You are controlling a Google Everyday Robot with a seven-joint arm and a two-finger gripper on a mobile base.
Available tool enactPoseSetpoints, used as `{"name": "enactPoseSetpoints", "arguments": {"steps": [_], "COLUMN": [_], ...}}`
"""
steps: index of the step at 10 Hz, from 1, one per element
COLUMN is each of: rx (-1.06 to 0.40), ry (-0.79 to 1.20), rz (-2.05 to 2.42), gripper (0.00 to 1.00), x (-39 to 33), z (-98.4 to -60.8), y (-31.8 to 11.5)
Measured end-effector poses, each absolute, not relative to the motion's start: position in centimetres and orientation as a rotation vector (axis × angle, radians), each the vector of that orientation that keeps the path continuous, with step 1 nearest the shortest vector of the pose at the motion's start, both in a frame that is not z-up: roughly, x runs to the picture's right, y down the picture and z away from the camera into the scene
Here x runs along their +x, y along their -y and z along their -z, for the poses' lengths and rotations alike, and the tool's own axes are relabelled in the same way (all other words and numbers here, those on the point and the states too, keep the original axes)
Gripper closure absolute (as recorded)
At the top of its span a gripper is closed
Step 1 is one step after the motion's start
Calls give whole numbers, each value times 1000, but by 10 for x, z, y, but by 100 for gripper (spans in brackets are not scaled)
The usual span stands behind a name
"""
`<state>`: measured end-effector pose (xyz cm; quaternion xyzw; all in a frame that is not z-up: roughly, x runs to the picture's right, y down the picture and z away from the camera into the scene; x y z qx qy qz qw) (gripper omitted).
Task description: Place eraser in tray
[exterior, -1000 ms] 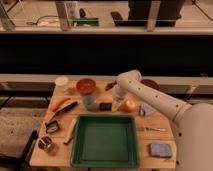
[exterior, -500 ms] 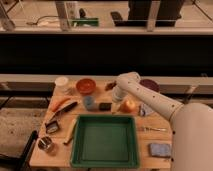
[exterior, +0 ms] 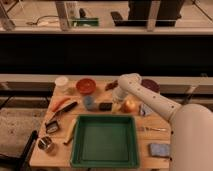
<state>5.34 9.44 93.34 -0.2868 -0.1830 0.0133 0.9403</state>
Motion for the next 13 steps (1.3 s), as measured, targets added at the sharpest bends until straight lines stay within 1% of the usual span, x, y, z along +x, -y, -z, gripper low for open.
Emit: {"name": "enactPoseSetpoints", "arguments": {"steps": [1,2,3,5,6,8,11,13], "rx": [-573,-559,-546,-523,-499,-448,-340,-283], "ry": [377,382,387,394,396,396,381,358], "rz": [-33,-38,-43,-43,-41,-36,-10,13], "gripper": [53,63,75,93,99,100,100,100], "x": [55,57,59,59,60,61,63,64], "z": [-931,-928,-926,-920,-909,-886,-827,-785], "y": [-90,-85,-81,-74,-65,-47,-16,-20]}}
